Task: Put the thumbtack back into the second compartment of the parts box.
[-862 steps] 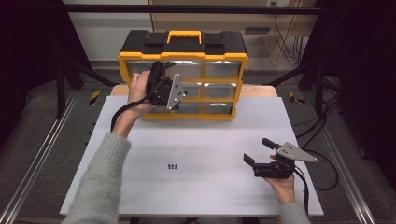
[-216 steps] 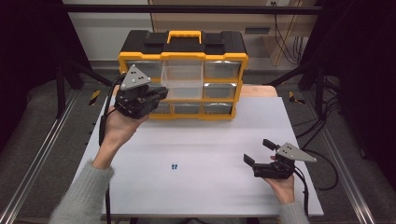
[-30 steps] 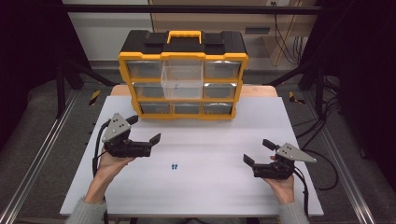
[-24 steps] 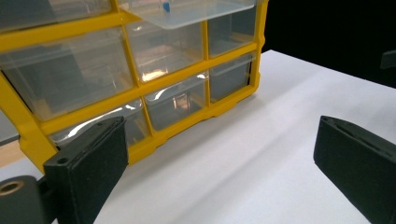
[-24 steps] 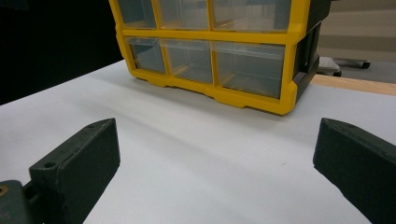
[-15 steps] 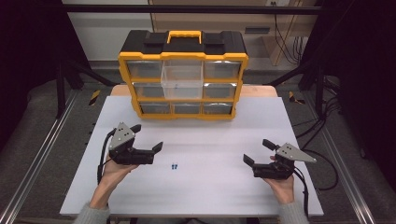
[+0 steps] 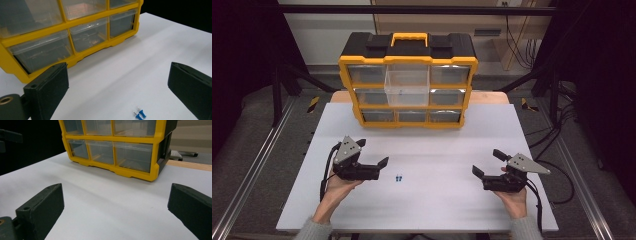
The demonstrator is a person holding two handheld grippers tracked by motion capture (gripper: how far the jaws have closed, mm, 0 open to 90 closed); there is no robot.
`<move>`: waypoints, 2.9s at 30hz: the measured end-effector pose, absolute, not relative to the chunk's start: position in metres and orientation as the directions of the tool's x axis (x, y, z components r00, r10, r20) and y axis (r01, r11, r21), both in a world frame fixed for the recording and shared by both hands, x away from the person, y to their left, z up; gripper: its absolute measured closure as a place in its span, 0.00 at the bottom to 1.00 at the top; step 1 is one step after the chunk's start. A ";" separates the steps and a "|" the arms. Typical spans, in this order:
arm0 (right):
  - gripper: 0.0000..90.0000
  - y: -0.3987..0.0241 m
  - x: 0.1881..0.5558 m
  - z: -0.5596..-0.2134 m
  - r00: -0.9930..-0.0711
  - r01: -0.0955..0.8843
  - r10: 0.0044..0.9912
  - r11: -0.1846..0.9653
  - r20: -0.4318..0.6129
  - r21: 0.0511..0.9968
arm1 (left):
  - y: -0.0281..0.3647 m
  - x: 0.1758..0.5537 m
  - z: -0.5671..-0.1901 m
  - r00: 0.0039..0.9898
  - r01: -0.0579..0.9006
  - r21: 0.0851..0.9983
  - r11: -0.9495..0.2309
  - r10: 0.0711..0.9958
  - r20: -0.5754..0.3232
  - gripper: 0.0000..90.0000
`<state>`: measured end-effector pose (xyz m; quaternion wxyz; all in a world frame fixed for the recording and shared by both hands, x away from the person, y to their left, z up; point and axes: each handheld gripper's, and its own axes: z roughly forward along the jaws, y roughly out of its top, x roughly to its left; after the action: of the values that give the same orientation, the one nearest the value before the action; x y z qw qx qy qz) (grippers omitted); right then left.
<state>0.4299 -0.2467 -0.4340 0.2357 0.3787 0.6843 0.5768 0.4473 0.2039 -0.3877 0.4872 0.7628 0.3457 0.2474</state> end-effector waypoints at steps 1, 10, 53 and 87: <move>0.01 -0.247 0.430 -0.434 -0.601 0.247 0.791 0.047 0.116 0.968 | 0.203 0.447 -0.389 0.635 0.295 0.912 -0.286 0.771 0.036 0.03; 0.01 -0.247 0.429 -0.434 -0.602 0.246 0.790 0.046 0.116 0.968 | 0.202 0.448 -0.400 0.629 0.335 0.896 -0.292 0.778 0.018 0.04; 0.01 -0.246 0.430 -0.434 -0.602 0.249 0.789 0.042 0.120 0.968 | 0.161 0.451 -0.463 0.587 0.536 0.765 -0.357 0.808 -0.035 0.28; 0.01 -0.246 0.429 -0.433 -0.596 0.257 0.793 0.036 0.129 0.966 | 0.151 0.451 -0.475 0.574 0.584 0.705 -0.402 0.818 -0.010 0.67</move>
<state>0.4294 -0.2465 -0.4333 0.2320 0.3851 0.6813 0.5776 0.4509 0.1507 -0.4749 0.3404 0.8194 0.4281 0.1719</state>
